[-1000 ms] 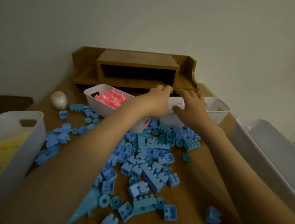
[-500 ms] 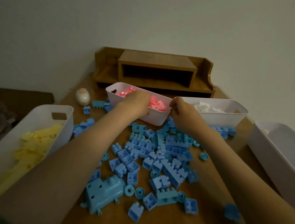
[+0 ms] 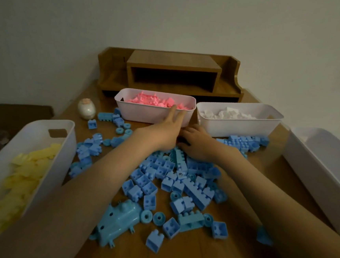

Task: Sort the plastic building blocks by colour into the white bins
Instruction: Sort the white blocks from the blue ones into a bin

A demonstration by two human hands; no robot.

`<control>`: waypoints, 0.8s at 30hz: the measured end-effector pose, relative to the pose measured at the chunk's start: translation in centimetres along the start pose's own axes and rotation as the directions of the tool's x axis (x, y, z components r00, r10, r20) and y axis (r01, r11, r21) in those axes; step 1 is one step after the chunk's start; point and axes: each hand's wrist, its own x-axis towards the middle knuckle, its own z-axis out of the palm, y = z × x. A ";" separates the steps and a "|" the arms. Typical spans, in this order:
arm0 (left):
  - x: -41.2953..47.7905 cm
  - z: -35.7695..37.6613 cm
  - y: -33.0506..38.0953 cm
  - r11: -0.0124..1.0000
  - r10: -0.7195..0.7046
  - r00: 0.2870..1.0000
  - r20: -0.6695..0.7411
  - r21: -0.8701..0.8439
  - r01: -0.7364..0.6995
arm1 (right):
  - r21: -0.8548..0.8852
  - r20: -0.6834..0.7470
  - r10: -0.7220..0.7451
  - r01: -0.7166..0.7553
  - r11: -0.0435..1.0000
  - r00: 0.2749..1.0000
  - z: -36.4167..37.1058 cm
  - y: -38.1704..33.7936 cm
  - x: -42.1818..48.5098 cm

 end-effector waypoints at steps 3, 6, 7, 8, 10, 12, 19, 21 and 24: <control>-0.5 0.0 0.2 1.000 -0.017 0.999 0.042 -0.005 0.017 | 0.062 0.018 -0.045 0.044 0.997 0.999 -0.5 -0.1 -1.0; -1.4 0.0 0.5 0.999 -0.042 0.997 0.062 0.005 0.042 | 0.139 0.042 -0.094 0.087 0.986 0.995 -0.5 -0.3 -2.2; -1.9 0.1 0.7 0.999 -0.050 0.996 0.069 0.024 0.048 | 0.146 0.045 -0.114 0.107 0.984 0.992 -0.5 -0.5 -2.6; -2.1 0.2 0.9 0.998 -0.055 0.995 0.080 0.038 0.052 | 0.151 0.044 -0.132 0.124 0.981 0.990 -0.5 -0.8 -2.9; -3.1 0.1 1.5 0.998 -0.057 0.994 0.097 0.038 0.053 | 0.203 0.012 -0.178 0.172 0.964 0.984 -0.5 -1.2 -3.6; -3.9 0.0 2.0 0.998 -0.059 0.995 0.082 0.014 0.058 | 0.244 -0.037 -0.150 0.155 0.957 0.988 -0.8 -1.4 -4.6; -6.3 0.9 5.5 0.995 -0.085 0.996 0.027 -0.054 0.087 | 0.109 -0.242 0.103 -0.079 0.991 0.965 -3.0 -0.3 -10.1; -6.5 0.9 6.9 0.996 -0.063 0.997 -0.032 -0.064 0.061 | 0.085 -0.331 0.201 -0.183 0.980 0.922 -3.6 0.9 -11.9; -6.6 0.6 9.5 0.998 -0.002 0.998 -0.063 -0.068 -0.003 | 0.095 -0.475 0.380 -0.384 0.919 0.794 -4.2 3.5 -14.7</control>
